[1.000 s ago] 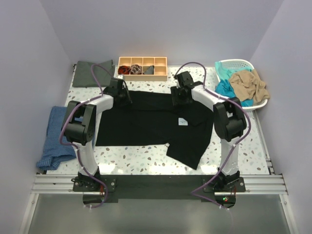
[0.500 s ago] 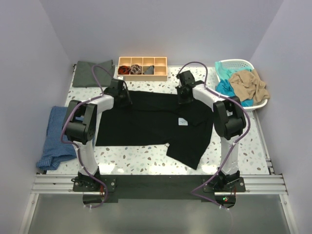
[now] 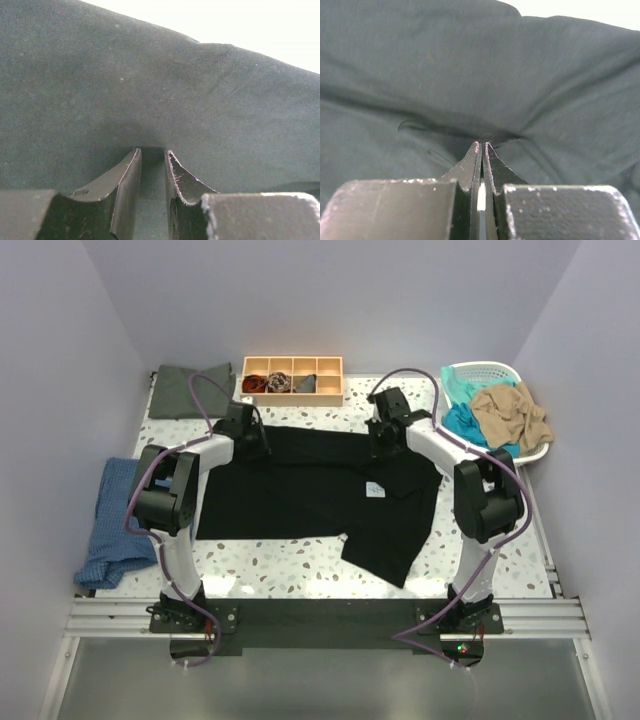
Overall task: Fold and stack the t-shirts
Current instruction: Fold the tshirt
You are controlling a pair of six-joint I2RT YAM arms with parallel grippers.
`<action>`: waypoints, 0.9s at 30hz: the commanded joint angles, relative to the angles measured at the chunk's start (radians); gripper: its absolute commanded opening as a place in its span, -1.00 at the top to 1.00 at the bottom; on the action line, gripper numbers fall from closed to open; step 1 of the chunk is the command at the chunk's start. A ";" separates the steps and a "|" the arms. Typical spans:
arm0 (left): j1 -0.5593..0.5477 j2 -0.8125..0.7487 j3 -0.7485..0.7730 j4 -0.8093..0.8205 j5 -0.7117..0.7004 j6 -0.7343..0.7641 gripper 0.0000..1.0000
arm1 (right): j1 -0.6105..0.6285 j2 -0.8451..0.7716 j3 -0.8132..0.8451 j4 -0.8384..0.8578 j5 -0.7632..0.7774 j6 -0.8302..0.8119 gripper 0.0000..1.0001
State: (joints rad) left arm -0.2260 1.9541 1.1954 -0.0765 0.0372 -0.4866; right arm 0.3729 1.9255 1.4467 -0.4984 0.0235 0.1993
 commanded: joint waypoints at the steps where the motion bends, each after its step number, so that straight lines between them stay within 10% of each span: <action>1: -0.004 0.000 0.016 0.017 0.003 0.002 0.40 | 0.006 -0.080 -0.043 -0.028 -0.072 0.031 1.00; 20: -0.004 0.017 0.027 0.003 0.001 -0.001 0.40 | 0.210 -0.158 -0.164 -0.089 -0.270 0.147 1.00; 22: -0.006 0.023 0.032 0.000 0.003 -0.001 0.40 | 0.213 -0.192 -0.172 -0.115 -0.267 0.155 0.31; 27: -0.004 0.032 0.038 -0.008 0.010 -0.001 0.40 | 0.213 -0.282 -0.169 -0.172 -0.079 0.129 0.05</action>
State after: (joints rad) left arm -0.2260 1.9644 1.2060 -0.0769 0.0383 -0.4870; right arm 0.5930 1.7645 1.2732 -0.6250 -0.1864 0.3290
